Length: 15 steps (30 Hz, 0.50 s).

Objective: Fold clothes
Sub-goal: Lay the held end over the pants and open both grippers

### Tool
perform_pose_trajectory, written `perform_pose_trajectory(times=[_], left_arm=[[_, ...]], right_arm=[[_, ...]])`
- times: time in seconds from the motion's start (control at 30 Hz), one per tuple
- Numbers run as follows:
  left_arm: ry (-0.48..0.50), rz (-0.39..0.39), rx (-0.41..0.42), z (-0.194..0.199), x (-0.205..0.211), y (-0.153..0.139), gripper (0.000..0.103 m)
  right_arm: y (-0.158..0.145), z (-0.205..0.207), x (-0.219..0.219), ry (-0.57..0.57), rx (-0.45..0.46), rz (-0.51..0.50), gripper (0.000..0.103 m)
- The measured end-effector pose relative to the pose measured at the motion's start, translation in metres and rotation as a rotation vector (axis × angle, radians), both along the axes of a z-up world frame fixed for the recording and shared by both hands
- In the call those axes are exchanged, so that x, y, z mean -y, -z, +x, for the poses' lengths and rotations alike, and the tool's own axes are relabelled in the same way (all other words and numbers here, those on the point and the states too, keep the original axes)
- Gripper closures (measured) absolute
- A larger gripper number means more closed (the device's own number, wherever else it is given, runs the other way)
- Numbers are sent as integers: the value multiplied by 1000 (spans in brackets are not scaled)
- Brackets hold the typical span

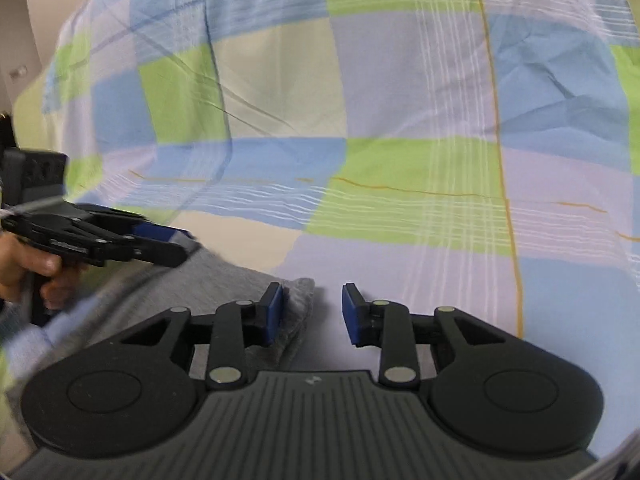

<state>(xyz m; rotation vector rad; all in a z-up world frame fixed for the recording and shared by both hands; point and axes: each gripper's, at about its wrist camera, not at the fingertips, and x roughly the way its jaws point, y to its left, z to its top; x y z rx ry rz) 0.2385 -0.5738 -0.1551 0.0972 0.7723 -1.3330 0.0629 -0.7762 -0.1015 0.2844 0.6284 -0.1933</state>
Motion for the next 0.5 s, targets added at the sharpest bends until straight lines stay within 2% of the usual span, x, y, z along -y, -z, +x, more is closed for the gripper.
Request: perform_pose_trajectory(times=[0.1, 0.27, 0.4, 0.5], left_arm=[[-36, -17, 17, -2, -18, -14, 53], [-96, -50, 75, -32, -82, -42, 53], [-11, -78, 41, -102, -144, -54, 56], [77, -36, 77, -149, -160, -50, 62]], right_arm=[[-15, -12, -5, 44, 49, 11, 72], [-50, -67, -51, 8, 114, -46, 64], [-46, -116, -100, -17, 121, -30, 63], [-35, -141, -139, -34, 98, -45, 63]])
